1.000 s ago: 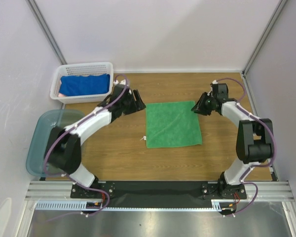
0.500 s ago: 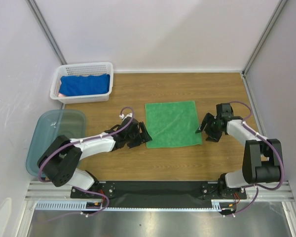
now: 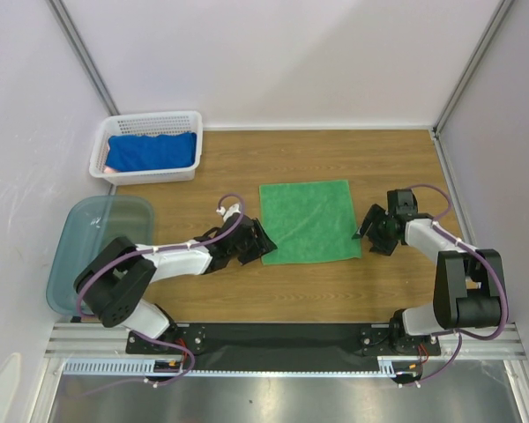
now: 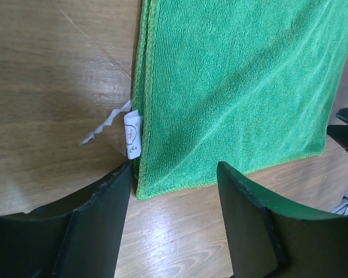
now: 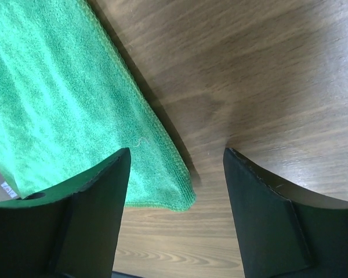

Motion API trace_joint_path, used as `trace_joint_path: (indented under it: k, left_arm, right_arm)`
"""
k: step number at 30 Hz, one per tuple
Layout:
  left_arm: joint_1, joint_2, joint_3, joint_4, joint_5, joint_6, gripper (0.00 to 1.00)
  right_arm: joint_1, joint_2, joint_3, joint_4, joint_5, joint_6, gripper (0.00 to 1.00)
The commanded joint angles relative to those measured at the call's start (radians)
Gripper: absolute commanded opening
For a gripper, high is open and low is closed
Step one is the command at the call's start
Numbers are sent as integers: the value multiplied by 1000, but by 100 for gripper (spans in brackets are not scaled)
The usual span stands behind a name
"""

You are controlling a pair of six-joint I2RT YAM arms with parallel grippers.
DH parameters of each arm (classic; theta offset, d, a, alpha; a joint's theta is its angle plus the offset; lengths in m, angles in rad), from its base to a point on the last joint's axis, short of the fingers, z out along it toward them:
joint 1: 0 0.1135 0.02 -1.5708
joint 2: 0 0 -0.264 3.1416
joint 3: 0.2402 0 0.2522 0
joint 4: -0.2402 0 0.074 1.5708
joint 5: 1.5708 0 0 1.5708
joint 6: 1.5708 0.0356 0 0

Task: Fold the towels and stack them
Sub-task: Fold the towel

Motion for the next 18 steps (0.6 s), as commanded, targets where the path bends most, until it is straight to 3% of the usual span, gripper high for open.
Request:
trace_joint_path:
  k: [1, 6, 10, 18]
  left_arm:
    - [-20, 9, 5, -32, -27, -38, 66]
    - [-21, -8, 21, -161, -69, -46, 64]
    - [-28, -1, 16, -164, -69, -49, 60]
    - [-35, 58, 68, -220, -93, -44, 26]
  right_arm:
    - [-2, 0, -24, 32, 7, 20, 70]
    - [-2, -6, -51, 44, -4, 20, 67]
    - [-2, 16, -70, 77, -32, 33, 61]
    - [21, 20, -64, 72, -26, 30, 43]
